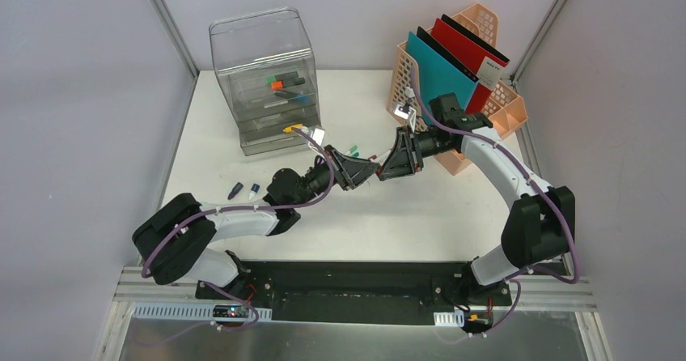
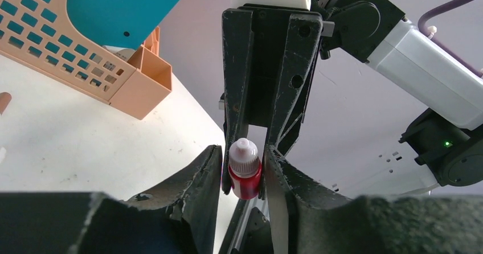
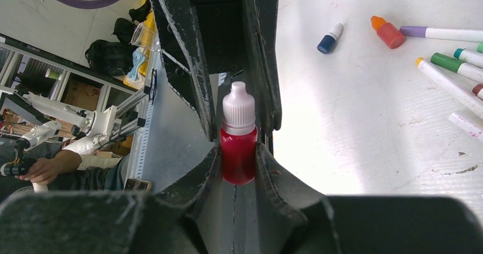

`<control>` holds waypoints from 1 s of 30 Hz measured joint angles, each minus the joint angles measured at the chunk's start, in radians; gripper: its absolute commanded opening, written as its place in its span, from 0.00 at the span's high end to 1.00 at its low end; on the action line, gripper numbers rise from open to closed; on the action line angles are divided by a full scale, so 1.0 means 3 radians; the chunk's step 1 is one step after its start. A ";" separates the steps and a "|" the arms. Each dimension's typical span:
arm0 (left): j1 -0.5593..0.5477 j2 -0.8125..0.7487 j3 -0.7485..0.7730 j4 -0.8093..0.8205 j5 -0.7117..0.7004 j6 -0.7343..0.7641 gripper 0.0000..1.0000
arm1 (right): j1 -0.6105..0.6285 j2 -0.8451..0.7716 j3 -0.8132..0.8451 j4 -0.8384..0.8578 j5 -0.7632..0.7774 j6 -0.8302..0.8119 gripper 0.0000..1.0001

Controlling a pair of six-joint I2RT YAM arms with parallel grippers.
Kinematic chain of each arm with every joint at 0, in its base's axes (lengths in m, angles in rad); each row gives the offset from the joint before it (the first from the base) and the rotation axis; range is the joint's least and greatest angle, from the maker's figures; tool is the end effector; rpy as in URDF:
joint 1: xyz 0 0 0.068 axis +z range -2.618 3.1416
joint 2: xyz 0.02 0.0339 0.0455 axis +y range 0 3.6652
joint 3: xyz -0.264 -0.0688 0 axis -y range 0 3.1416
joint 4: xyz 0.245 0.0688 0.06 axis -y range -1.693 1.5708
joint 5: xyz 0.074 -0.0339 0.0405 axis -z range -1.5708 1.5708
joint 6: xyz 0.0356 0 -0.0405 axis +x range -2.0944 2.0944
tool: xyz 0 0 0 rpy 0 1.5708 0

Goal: Organize the desk
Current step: Place the stationery in the drawer.

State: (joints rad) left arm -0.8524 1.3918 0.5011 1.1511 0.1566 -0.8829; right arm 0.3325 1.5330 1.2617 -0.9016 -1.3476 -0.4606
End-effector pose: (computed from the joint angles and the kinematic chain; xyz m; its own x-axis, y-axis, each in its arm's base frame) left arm 0.1796 -0.2139 0.2486 -0.5436 -0.5377 -0.6445 0.6661 0.1910 -0.7210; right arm 0.2664 0.1287 0.2940 -0.5897 -0.3077 -0.7467 -0.7720 -0.0568 0.6331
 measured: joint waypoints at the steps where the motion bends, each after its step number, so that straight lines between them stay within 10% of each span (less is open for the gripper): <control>1: 0.0000 0.0008 0.0005 0.0000 0.0000 -0.0001 0.69 | 0.0000 0.0000 0.0000 0.0000 0.0000 0.0000 1.00; 6: -0.0013 0.0039 0.0020 0.0005 0.0001 -0.0018 0.78 | 0.0000 0.0014 0.0000 0.0001 0.0001 0.0000 1.00; 9: -0.0018 0.0052 0.0028 0.0003 0.0000 -0.0028 1.00 | 0.0000 0.0031 0.0000 -0.0001 0.0001 0.0003 1.00; 20: -0.0022 0.0055 0.0034 -0.0039 -0.0084 -0.0056 1.00 | 0.0000 0.0043 0.0000 0.0009 0.0075 0.0037 0.33; 30: -0.0020 -0.0455 -0.0024 -0.0727 -0.0473 0.0046 1.00 | 0.0065 0.0043 -0.0037 0.0041 0.0383 0.0047 0.25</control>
State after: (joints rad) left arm -0.8585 1.2552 0.4938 0.9329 0.0147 -0.8692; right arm 0.3519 1.5459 1.2507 -0.8894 -1.2327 -0.4465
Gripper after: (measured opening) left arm 0.122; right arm 0.742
